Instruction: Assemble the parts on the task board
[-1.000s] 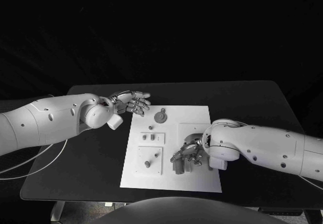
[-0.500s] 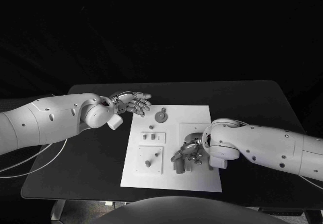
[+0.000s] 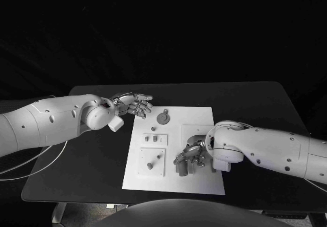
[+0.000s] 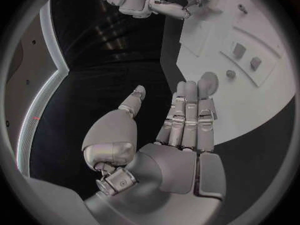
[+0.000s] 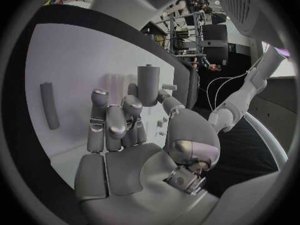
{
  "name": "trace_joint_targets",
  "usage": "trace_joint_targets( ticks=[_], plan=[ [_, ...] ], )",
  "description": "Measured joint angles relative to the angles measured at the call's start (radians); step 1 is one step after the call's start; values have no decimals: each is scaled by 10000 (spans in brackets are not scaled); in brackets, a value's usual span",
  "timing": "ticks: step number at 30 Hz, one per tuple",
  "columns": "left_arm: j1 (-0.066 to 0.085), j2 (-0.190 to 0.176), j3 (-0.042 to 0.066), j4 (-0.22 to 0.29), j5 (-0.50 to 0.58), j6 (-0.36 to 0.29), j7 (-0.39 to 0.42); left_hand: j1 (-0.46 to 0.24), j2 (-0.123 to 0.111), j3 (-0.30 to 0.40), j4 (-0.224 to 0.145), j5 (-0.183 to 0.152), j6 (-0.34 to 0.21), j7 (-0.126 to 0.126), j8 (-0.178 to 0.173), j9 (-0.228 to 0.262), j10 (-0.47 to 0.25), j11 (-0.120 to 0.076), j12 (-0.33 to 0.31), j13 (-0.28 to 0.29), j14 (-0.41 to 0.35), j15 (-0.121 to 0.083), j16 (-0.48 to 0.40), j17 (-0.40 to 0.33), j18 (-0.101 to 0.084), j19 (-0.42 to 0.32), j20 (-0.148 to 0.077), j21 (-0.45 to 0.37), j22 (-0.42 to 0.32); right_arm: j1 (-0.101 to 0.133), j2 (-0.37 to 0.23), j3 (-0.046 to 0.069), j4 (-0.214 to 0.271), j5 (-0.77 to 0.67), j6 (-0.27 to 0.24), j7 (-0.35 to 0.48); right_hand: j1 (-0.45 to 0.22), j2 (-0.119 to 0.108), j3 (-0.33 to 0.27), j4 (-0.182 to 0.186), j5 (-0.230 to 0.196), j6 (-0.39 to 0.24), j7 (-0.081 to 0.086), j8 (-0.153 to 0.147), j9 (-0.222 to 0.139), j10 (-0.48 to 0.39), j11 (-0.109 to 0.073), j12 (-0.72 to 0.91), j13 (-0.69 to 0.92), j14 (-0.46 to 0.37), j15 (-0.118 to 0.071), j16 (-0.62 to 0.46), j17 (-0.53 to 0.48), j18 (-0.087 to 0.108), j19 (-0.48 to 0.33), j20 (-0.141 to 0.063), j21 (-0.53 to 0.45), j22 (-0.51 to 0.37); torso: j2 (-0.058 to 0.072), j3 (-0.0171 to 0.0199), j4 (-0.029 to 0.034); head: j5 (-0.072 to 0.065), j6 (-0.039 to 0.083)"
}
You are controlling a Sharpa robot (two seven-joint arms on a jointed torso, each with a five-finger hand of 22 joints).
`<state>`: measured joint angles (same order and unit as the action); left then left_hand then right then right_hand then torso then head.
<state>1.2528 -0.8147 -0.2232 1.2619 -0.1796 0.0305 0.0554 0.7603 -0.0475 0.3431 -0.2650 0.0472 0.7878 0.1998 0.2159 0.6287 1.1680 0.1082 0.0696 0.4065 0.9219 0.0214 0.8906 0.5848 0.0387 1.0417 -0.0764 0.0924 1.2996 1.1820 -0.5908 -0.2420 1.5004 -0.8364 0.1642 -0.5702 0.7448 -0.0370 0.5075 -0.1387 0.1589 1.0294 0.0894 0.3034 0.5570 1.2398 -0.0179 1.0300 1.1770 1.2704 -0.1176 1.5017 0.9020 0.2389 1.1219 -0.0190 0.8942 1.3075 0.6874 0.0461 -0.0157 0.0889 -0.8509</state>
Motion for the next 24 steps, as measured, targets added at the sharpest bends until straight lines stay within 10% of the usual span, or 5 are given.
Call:
trace_joint_targets(
  ticks=[24],
  plan=[
    [1,-14,-3,-62,-27,42,-65,-39,-39,0,0,0,0,0,0,1,0,0,0,-17,0,0,0,1,-78,0,0,0,-8,-19,-293,-19,123,-214,-467,-57,45,43,76,-78,-11,-30,29,-52,35,-17,18,0,-9,9,-9,0,47,1,-32,33,0,-1,1,8,-2,1,1]
  ],
)
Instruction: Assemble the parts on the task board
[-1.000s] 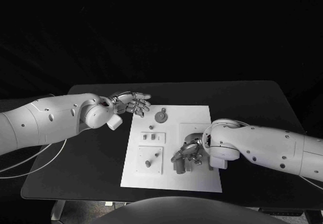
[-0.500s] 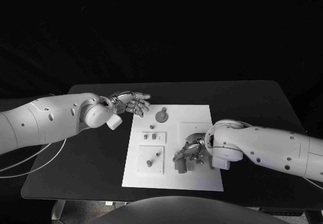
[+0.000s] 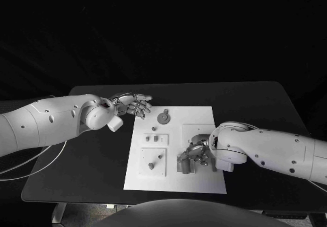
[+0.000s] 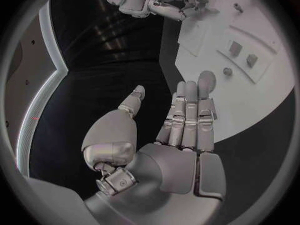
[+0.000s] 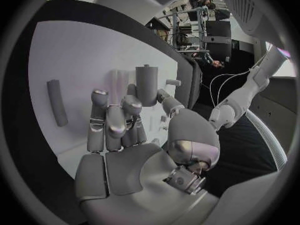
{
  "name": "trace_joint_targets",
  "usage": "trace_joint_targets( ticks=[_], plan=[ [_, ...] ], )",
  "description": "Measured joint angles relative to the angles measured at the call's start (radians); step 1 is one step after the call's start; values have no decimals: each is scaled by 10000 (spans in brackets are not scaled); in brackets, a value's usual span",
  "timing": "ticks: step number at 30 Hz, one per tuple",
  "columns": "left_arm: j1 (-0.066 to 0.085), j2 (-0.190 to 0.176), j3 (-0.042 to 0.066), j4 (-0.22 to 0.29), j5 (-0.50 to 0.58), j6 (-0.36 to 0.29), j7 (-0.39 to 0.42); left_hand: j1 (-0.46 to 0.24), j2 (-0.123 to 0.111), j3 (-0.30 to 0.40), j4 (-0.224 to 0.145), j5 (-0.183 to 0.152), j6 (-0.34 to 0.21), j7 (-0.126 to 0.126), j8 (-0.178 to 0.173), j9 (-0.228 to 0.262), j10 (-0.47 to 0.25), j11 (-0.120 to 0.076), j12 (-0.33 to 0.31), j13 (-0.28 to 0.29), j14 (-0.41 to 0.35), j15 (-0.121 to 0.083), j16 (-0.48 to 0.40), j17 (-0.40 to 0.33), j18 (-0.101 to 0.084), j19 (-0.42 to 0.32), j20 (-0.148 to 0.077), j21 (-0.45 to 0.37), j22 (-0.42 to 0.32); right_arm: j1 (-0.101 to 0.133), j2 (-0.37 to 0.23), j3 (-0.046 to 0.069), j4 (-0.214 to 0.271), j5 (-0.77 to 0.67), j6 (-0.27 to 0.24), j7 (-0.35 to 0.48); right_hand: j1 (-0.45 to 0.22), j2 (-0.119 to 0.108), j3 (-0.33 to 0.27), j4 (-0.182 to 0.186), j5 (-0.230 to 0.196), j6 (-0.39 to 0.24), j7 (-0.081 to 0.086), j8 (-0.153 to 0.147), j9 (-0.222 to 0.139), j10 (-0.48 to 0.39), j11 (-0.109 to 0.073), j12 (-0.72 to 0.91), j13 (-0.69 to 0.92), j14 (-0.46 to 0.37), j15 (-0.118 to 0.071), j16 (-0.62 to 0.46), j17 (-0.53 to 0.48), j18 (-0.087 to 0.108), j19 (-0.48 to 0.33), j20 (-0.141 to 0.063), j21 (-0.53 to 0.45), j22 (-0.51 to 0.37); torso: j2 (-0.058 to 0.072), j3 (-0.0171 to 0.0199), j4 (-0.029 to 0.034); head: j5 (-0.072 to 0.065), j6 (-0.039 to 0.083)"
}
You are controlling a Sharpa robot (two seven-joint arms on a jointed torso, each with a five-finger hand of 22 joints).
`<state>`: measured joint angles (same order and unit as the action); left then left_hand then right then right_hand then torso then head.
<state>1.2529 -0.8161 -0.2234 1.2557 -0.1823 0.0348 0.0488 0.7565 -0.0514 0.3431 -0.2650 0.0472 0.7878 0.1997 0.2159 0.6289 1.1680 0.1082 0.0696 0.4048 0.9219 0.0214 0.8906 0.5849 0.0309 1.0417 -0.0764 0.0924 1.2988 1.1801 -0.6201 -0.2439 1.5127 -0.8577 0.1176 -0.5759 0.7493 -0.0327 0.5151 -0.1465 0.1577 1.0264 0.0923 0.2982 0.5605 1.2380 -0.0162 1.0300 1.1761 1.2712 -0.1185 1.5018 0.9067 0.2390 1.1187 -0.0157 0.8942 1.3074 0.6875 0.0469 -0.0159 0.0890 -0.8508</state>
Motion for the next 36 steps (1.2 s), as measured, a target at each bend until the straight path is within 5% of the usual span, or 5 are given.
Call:
trace_joint_targets(
  ticks=[21,29,36],
  plan=[
    [0,11,-2,-18,-6,36,-54,1,1,0,0,0,0,0,0,0,0,0,0,-8,0,0,0,0,117,0,0,0,1,4,120,2,-144,-143,-60,-10,-58,29,19,19,-30,16,-16,35,24,2,1,0,-45,26,10,-42,-81,0,-1,3,0,-1,0,-11,2,3,-16],
    [0,16,-4,-29,-11,55,-95,-1,-1,0,0,0,0,0,0,1,0,0,0,-8,0,0,0,1,113,-1,1,0,1,5,153,3,-167,-226,-20,-10,-385,-534,773,-219,22,31,-31,67,29,-34,-35,0,-72,-11,-27,-88,-120,2,-2,3,-41,-1,-2,-12,2,2,-36],
    [0,26,-5,-48,-17,72,-127,-40,-40,0,0,0,0,0,0,0,0,0,0,-17,0,0,0,1,77,-1,1,0,1,8,158,5,-180,-270,21,-15,-507,-1089,887,263,-848,-24,-48,4,77,-54,-56,0,-85,-11,-26,-89,-133,27,-6,0,-80,-1,-2,-10,-1,2,-48]
  ],
)
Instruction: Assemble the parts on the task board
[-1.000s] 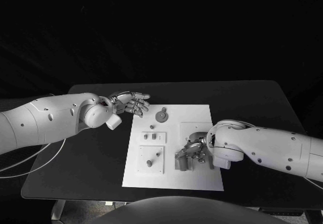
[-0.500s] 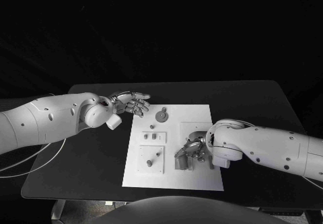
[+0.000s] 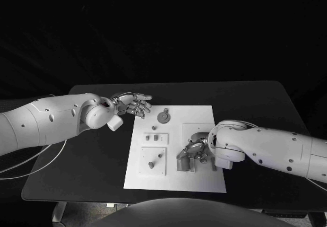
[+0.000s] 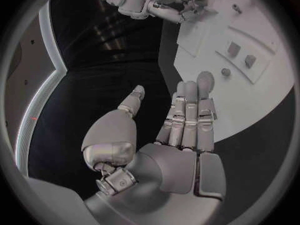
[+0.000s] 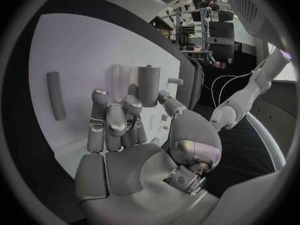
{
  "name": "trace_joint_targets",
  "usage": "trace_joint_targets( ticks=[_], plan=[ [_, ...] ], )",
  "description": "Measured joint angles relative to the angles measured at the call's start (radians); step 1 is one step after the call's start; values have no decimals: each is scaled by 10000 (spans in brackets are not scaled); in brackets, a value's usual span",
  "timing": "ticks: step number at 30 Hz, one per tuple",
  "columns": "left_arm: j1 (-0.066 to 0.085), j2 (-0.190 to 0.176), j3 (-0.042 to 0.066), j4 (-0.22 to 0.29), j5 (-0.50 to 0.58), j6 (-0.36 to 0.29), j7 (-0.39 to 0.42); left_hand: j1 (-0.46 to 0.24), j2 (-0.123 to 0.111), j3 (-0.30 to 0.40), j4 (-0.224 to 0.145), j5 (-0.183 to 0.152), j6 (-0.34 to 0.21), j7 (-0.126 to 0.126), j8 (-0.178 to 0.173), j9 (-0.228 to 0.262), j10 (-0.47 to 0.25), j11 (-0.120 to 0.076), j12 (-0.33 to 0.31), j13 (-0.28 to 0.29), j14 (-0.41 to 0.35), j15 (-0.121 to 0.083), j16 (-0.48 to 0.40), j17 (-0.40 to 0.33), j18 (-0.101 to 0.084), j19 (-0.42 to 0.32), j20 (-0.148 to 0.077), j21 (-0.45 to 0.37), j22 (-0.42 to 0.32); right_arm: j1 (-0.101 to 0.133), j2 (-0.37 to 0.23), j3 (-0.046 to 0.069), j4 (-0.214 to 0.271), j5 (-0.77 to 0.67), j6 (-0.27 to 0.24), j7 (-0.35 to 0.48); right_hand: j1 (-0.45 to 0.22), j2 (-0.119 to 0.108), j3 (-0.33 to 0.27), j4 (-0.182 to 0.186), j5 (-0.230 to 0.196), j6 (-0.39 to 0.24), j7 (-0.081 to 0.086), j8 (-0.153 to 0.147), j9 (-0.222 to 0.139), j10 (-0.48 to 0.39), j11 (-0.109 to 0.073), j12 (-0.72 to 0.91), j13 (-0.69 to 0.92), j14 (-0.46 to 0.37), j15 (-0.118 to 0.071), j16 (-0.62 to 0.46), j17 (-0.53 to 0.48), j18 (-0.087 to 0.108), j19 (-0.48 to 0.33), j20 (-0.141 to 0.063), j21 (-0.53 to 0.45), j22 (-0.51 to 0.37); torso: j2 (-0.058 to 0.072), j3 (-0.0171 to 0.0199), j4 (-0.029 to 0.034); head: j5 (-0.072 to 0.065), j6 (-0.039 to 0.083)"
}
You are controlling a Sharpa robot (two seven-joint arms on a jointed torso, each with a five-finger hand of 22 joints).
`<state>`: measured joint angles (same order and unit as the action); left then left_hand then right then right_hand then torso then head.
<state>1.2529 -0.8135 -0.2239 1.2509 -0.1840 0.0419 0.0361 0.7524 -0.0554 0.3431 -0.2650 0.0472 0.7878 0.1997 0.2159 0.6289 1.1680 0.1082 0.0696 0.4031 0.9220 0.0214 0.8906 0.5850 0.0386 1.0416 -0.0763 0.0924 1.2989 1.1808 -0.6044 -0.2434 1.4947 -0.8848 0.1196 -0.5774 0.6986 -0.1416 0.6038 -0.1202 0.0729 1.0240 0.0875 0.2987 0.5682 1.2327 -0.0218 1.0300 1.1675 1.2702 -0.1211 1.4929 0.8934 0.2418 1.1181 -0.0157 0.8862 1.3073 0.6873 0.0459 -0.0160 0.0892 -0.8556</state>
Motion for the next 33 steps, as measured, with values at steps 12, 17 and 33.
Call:
trace_joint_targets(
  ticks=[12,17,33],
  plan=[
    [0,3,-4,-6,-32,24,-46,1,1,0,0,0,0,0,0,-9,0,0,0,1,0,0,0,0,-11,35,35,0,0,5,6,2,-13,-15,44,-4,-125,-493,243,542,-111,0,0,1,21,-51,21,0,-10,-41,-31,-40,-30,29,4,-76,0,7,0,9,-1,5,-11],
    [0,3,-4,-7,-47,33,-63,1,1,0,0,0,0,0,0,-9,0,0,0,1,0,0,0,0,-14,35,35,0,0,8,9,3,-15,-15,64,-5,-94,-630,299,709,-111,0,1,2,27,-52,21,0,-10,-45,-28,-41,-30,31,4,-76,0,8,0,5,0,18,-20],
    [0,10,-7,-30,-91,44,-133,1,1,0,0,0,0,0,0,-8,0,0,0,-7,0,0,0,1,-34,35,35,-38,0,17,9,8,-16,-12,127,-5,-112,-1165,380,1260,-196,-99,-42,-37,159,-124,21,40,-9,-137,-11,-40,-64,38,-34,-109,0,6,0,2,0,35,-41]
  ],
)
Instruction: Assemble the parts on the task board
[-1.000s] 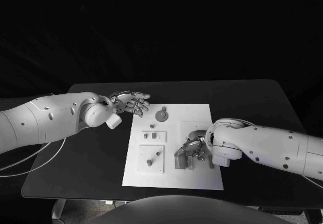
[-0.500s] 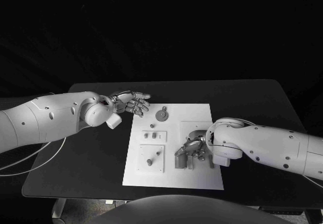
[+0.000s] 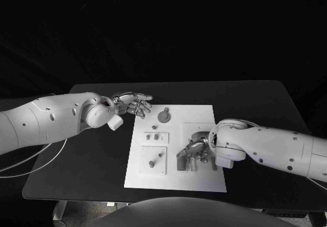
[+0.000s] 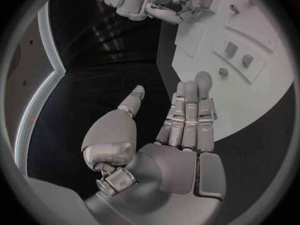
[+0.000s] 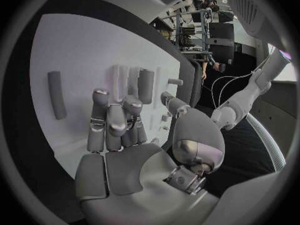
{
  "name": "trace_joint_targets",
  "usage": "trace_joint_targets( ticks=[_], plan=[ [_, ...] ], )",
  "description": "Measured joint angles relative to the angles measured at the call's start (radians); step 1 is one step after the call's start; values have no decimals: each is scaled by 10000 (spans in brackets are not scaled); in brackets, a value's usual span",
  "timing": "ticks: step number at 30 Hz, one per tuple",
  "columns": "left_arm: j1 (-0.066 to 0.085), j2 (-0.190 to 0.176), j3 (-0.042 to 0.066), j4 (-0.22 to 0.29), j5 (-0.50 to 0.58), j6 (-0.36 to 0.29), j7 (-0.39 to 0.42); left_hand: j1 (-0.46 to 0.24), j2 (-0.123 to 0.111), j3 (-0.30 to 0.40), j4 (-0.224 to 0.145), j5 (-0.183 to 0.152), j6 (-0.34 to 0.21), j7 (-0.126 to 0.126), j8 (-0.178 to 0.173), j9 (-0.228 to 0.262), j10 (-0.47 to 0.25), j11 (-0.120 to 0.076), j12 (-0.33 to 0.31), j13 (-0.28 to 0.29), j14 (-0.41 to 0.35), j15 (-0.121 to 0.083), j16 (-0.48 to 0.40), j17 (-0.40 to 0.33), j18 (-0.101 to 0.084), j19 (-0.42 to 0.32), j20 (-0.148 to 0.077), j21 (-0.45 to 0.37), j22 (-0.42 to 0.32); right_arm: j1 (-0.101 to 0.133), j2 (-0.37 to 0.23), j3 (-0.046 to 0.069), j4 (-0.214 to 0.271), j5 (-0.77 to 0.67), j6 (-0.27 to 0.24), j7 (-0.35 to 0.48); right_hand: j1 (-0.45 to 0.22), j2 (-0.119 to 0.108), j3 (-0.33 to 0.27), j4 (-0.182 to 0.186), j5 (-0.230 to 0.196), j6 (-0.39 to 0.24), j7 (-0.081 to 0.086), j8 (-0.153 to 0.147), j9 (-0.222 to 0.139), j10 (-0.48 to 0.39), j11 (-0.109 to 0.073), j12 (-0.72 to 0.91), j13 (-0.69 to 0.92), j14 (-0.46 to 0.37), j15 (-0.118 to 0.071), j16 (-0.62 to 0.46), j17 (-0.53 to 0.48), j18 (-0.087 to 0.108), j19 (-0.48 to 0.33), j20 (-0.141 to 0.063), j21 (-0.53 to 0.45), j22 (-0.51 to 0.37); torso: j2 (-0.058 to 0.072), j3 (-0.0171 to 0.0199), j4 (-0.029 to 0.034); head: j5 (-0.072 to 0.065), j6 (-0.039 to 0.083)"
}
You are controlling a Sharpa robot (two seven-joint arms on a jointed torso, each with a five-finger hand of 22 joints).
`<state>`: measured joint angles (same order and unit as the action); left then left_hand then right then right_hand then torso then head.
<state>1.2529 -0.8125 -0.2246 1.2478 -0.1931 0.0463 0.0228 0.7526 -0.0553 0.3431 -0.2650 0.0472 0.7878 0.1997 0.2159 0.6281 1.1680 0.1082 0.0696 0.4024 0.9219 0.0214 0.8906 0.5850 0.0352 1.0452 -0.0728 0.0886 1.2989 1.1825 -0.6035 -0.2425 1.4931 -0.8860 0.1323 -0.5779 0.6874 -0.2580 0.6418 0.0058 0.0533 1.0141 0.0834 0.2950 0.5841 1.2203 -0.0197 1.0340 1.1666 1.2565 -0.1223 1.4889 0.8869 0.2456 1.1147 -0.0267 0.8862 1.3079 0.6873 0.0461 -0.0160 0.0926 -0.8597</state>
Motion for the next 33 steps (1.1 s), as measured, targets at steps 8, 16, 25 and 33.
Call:
trace_joint_targets(
  ticks=[8,16,25,33],
  plan=[
    [0,1,-1,0,-10,4,-32,0,0,0,0,0,0,0,0,0,0,0,0,0,0,0,0,0,52,0,0,0,0,1,-3,1,2,-4,4,0,0,0,27,57,0,-4,4,2,11,0,0,0,0,-13,13,0,-14,1,-2,1,0,0,1,3,0,8,-7],
    [0,-8,-2,-17,-40,10,-49,0,0,0,0,0,0,0,0,0,0,0,0,-7,0,0,0,0,85,0,0,0,0,-26,-212,-14,193,-213,-184,178,150,45,27,81,0,-11,10,2,40,-1,-2,42,1,-18,18,1,74,26,-3,2,0,-2,2,9,1,13,38],
    [0,-50,-4,-62,-69,9,-49,0,0,0,0,0,0,0,0,1,0,0,0,-8,0,0,0,0,82,0,1,0,0,413,-809,107,367,-1149,-569,294,254,43,-30,24,1,-136,59,-7,75,-1,-1,41,1,-24,22,1,123,27,-12,11,0,-2,2,14,-10,-7,139],
    [0,-54,-7,-117,-81,13,-50,0,0,0,0,0,0,0,0,1,0,0,0,-8,0,0,0,0,72,0,1,0,0,545,-1144,570,388,-1679,-711,313,331,41,-45,40,1,-151,43,-7,97,0,-1,78,1,7,-7,1,144,27,19,-19,0,-3,2,22,-10,-48,219]
  ],
)
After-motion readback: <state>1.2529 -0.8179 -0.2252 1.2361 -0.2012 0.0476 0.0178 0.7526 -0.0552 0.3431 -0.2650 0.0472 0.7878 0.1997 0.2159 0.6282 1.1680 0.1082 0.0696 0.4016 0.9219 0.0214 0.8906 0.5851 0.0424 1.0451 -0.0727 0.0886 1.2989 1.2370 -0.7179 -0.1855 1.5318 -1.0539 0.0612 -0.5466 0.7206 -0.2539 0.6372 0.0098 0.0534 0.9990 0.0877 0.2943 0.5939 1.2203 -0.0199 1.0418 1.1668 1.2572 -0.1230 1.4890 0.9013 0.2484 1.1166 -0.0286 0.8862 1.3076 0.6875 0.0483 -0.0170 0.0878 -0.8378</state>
